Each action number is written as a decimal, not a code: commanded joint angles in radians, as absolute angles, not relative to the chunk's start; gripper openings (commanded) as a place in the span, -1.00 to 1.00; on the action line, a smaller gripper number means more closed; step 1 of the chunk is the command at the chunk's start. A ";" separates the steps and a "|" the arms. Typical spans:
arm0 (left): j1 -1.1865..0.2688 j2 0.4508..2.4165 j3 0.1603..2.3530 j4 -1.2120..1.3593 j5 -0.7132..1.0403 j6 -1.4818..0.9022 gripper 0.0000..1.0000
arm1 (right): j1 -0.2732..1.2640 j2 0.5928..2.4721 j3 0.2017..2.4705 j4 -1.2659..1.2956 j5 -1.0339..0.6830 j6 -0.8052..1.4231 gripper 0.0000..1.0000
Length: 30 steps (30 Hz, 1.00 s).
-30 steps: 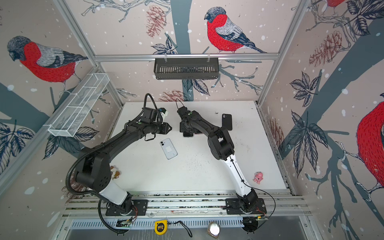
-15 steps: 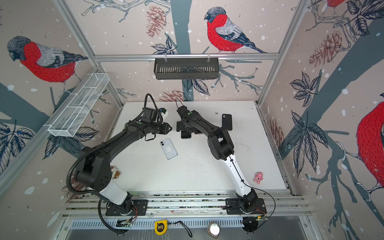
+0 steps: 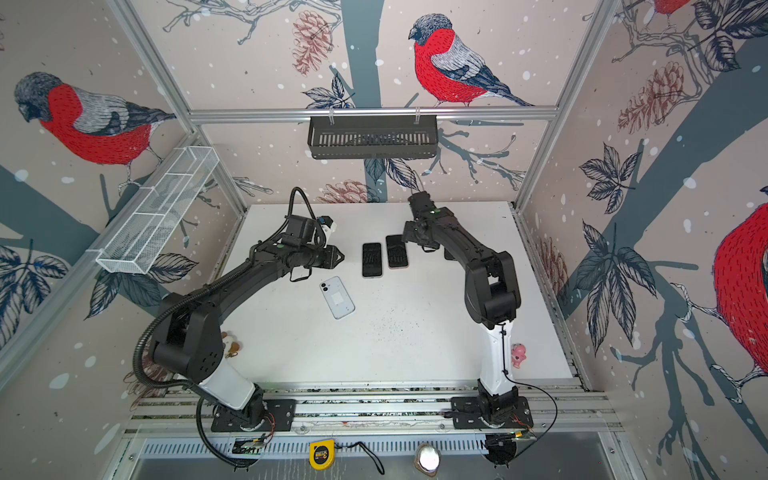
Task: Put the phone into the phone case
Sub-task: 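Carry the cased phone farther away and set it beside the pink-cased phone, then move the right gripper to the black phone case and grasp it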
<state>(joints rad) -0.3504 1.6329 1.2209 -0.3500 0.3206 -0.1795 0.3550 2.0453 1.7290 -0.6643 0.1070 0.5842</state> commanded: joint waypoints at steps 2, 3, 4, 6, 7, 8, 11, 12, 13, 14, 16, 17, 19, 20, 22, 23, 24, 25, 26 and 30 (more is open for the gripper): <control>-0.349 1.629 1.226 -0.335 0.334 -0.176 -0.44 | 0.272 1.966 1.621 -0.577 0.167 0.669 0.57; -0.349 1.629 1.227 -0.336 0.336 -0.178 -0.44 | 0.243 1.958 1.601 -0.576 0.173 0.692 0.56; -0.348 1.629 1.227 -0.334 0.336 -0.177 -0.44 | 0.221 1.956 1.584 -0.572 0.177 0.708 0.56; -0.348 1.630 1.228 -0.334 0.337 -0.178 -0.44 | 0.172 1.957 1.552 -0.557 0.179 0.731 0.52; -0.348 1.630 1.227 -0.334 0.337 -0.179 -0.44 | 0.153 1.960 1.543 -0.546 0.170 0.733 0.50; -0.348 1.630 1.227 -0.333 0.339 -0.179 -0.44 | 0.136 1.970 1.536 -0.536 0.160 0.732 0.47; -0.348 1.633 1.227 -0.336 0.342 -0.178 -0.44 | 0.100 2.014 1.544 -0.528 0.138 0.722 0.34; -0.349 1.634 1.228 -0.336 0.341 -0.179 -0.44 | 0.093 2.031 1.551 -0.529 0.132 0.715 0.34; -0.348 1.634 1.227 -0.336 0.341 -0.178 -0.44 | 0.088 2.046 1.557 -0.528 0.124 0.705 0.35; -0.349 1.634 1.227 -0.335 0.342 -0.179 -0.44 | 0.086 2.059 1.562 -0.518 0.110 0.683 0.44; -0.348 1.635 1.227 -0.334 0.344 -0.178 -0.44 | 0.089 2.084 1.577 -0.505 0.097 0.631 0.76; -0.348 1.636 1.228 -0.335 0.345 -0.178 -0.45 | 0.092 2.099 1.590 -0.504 0.101 0.606 0.97; -0.348 1.638 1.229 -0.336 0.345 -0.178 -0.44 | 0.101 2.131 1.619 -0.513 0.121 0.558 0.99; -0.348 1.638 1.229 -0.337 0.345 -0.177 -0.44 | 0.105 2.150 1.638 -0.521 0.127 0.537 0.99; -0.348 1.638 1.229 -0.336 0.345 -0.176 -0.44 | 0.114 2.183 1.665 -0.539 0.138 0.507 0.99; -0.348 1.638 1.230 -0.336 0.345 -0.176 -0.44 | 0.121 2.201 1.679 -0.549 0.142 0.499 0.99; -0.348 1.638 1.230 -0.337 0.345 -0.176 -0.44 | 0.126 2.214 1.685 -0.557 0.149 0.491 0.99; -0.348 1.638 1.231 -0.337 0.345 -0.177 -0.44 | 0.131 2.220 1.688 -0.560 0.151 0.485 0.99; -0.348 1.638 1.230 -0.336 0.346 -0.177 -0.44 | 0.135 2.226 1.688 -0.562 0.155 0.482 0.99; -0.349 1.639 1.231 -0.339 0.345 -0.176 -0.44 | 0.148 2.233 1.677 -0.563 0.171 0.477 0.97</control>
<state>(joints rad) -0.3504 1.6386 1.2236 -0.3504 0.3363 -0.1795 0.1429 2.2250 1.6791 -0.5388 0.1501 0.4988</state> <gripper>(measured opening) 0.278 0.997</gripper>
